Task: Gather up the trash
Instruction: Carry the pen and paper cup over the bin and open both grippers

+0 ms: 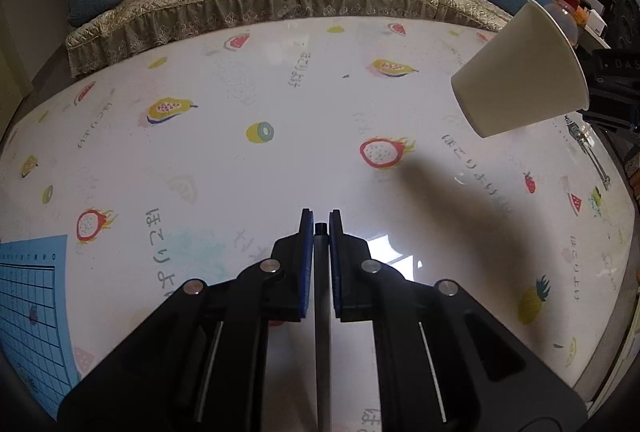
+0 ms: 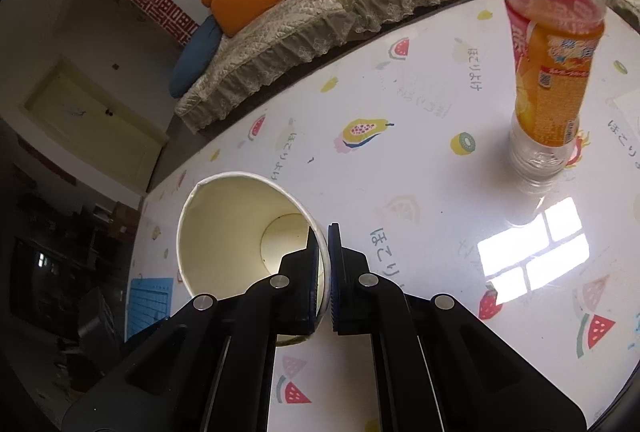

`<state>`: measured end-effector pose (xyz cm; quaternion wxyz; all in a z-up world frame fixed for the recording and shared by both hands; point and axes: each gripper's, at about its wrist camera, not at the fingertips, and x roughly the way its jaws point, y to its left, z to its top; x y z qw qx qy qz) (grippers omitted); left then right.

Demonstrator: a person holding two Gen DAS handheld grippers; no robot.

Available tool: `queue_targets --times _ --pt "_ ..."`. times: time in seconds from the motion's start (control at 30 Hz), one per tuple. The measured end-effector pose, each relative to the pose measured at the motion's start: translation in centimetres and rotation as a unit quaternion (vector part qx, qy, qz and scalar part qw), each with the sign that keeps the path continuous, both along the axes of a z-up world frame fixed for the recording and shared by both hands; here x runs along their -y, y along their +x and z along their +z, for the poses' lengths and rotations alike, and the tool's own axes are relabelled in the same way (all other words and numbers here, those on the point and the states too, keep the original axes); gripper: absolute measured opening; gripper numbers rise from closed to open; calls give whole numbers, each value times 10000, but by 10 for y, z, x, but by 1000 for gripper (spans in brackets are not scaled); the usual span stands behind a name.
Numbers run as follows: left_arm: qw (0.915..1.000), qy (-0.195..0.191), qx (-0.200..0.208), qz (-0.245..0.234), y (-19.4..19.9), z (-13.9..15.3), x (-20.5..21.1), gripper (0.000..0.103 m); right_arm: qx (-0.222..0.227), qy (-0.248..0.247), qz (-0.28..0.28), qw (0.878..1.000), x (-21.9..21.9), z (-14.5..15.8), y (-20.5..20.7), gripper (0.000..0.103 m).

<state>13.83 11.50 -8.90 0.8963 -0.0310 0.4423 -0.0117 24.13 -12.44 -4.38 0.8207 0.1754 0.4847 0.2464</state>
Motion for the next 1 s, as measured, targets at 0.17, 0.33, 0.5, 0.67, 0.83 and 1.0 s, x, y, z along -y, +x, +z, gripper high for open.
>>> queue_targets --times 0.17,0.33,0.5,0.67,0.83,1.0 --pt "9996 45 289 -66 -16 37 17 6 181 24 -82 9998 25 28 -32 6" --pt "9985 84 514 -180 -36 64 38 6 357 44 -182 9992 54 55 -67 6" --pt "9967 83 715 -364 -57 89 61 6 608 104 -371 9974 91 84 -107 6" --pt "9938 145 887 -661 -77 109 99 6 778 169 -692 9944 140 106 -147 6" --pt "9893 88 978 -1079 -98 124 149 6 890 143 -1042 9905 199 119 -190 6" --pt "9816 14 1031 -1608 -123 134 212 6 979 106 -1451 9845 268 120 -245 6"
